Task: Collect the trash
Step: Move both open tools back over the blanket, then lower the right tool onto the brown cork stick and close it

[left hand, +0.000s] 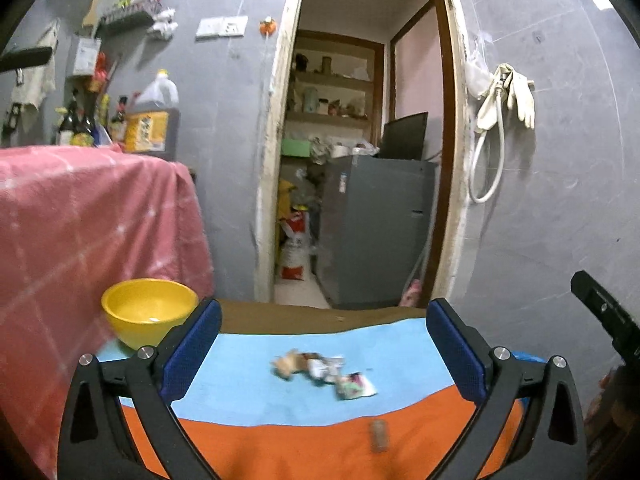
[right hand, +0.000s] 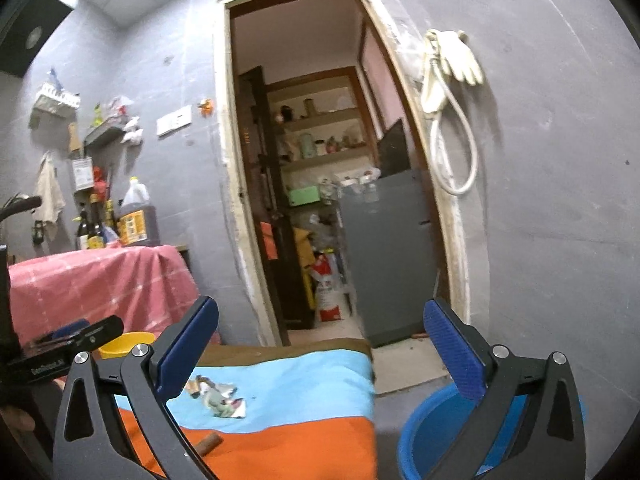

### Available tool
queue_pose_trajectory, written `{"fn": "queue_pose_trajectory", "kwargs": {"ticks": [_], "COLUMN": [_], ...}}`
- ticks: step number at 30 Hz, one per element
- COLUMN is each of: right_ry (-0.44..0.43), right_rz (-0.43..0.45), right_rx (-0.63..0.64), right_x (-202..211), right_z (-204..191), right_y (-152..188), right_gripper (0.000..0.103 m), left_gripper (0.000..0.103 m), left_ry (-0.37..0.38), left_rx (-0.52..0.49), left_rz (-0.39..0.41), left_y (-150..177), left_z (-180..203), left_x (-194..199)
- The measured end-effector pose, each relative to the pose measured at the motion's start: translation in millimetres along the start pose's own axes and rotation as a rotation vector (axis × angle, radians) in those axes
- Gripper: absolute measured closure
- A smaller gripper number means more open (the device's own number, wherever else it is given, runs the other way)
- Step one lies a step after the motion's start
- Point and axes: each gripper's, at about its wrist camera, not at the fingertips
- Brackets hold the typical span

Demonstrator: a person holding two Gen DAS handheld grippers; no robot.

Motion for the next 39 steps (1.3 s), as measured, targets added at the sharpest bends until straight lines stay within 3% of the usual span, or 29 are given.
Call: {"fn": "queue_pose_trajectory", "kwargs": {"ticks": [5,14,17,25,32,33,36,39], "right_ry": [-0.031,-0.086,-0.084,-0.101,-0.076,-0.071,-0.081,-0.096], "right_rz": [-0.016,-0.189,-0.25,-0.523,-0.624,-0.631,-0.657,-0.667], "right_rx": [0.101,0.248,0.283,0.312,0.338,0.339,0.34,0.343], "right_x": [-8.4,-43.5,-52.2,-92.7,-107.4,-109.8,-113.6,-113.9], "right_z": [-32.4,-76.7,-88.1,-98.3,-103.4,-104.0,-103.7,-104.4], "right_y": [7.7,37.4,49.0,81.0,101.5,102.0,105.6,105.0], "right_gripper": [0.0,0.0,0.0,0.0,0.001,0.002,0.022,0.027], "left_gripper": [0.003,0.003,0.003,0.003,0.003,0.003,0.003,0.003], "left_ry": [-0.046,-0.096,-0.108,-0.124,-0.098,-0.095,-0.08,-0.065], "left_rx": [-0.027,-0.041,-0.048,-0.045,-0.024,-0.02,-0.014,-0.004], "left_rz": [0.006,-0.061,-0.094,-0.231,-0.36,-0.373,-0.41,-0.448], "left_y": [8.9,27.7,33.2,50.9,58.4,59.1,60.7,61.7], "left_z": [-24.5,-55.9,-64.7,-79.0,-84.3,-84.6,-84.5,-84.1], "left_x": [4.5,0.0,-5.9,-32.1,-57.1,-59.8,-67.9,-78.2]}}
Point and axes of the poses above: each gripper's, at about its wrist camera, not at the fingertips, and x roughly against the way its jaws point, z to its right, y to its underside, and after that the axes turned 10 degrees about -z, right-handed
